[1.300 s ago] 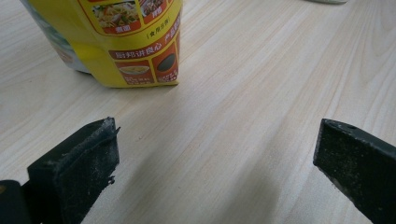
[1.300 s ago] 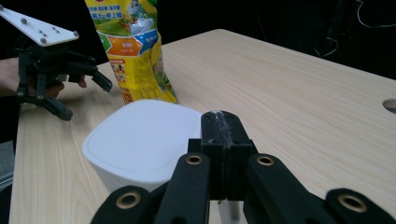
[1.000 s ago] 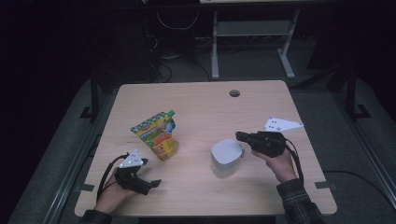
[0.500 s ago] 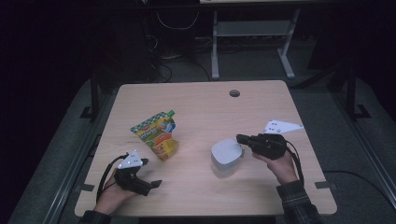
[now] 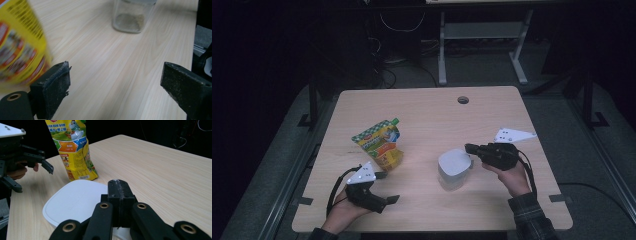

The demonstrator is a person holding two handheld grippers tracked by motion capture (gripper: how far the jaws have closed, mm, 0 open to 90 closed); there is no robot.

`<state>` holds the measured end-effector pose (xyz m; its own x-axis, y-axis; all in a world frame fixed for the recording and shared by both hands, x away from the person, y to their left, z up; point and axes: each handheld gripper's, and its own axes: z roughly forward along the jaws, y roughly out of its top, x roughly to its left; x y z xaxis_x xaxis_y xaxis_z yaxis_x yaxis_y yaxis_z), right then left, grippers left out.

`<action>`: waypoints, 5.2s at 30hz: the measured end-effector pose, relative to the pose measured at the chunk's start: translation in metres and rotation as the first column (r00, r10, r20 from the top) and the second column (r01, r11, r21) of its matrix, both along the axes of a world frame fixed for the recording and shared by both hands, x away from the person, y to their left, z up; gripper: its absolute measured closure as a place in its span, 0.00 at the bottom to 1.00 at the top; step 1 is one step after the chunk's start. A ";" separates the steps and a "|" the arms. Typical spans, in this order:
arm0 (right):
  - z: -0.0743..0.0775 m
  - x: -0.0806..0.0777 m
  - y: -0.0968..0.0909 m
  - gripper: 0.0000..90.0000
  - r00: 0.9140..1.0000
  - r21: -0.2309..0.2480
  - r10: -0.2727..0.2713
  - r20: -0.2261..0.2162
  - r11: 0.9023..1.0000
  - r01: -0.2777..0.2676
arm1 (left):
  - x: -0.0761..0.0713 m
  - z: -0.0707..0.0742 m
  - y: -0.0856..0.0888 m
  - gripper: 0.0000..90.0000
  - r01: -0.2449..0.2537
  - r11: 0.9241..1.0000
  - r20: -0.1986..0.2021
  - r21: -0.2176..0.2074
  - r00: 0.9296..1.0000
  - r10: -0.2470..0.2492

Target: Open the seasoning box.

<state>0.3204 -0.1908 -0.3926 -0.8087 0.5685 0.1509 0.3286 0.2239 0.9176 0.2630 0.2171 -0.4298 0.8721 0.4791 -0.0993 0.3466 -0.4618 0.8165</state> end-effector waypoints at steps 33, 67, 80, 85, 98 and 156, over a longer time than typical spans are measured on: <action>0.002 -0.001 -0.002 0.99 1.000 0.013 0.004 0.007 1.000 -0.004 | 0.044 0.012 -0.109 0.15 0.161 0.986 0.063 -0.040 0.985 -0.158; 0.004 -0.003 -0.004 0.99 1.000 0.021 0.004 0.012 1.000 -0.005 | 0.050 0.012 -0.130 0.21 0.185 0.981 0.081 -0.057 0.980 -0.180; 0.007 -0.005 -0.008 0.99 1.000 0.019 -0.003 0.019 1.000 0.003 | 0.051 0.019 -0.123 0.38 0.198 0.976 0.096 -0.088 0.977 -0.190; 0.009 -0.008 -0.012 0.99 1.000 0.014 -0.013 0.020 1.000 0.012 | 0.051 0.021 -0.122 0.42 0.192 0.976 0.099 -0.106 0.978 -0.182; 0.002 -0.028 -0.031 0.99 0.999 -0.012 -0.036 0.005 0.999 0.036 | 0.053 0.028 -0.120 0.55 0.186 0.975 0.121 -0.123 0.978 -0.171; -0.014 -0.056 0.013 1.00 0.997 -0.007 0.080 -0.018 0.997 -0.080 | 0.049 0.030 -0.098 0.96 0.193 0.971 0.086 -0.141 0.979 -0.182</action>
<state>0.2639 -0.1782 -0.4065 -0.8489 0.5034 0.1614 0.3258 0.2576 0.9097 0.3116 0.1188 -0.3999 0.9525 0.2907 -0.0905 0.2030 -0.3849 0.9004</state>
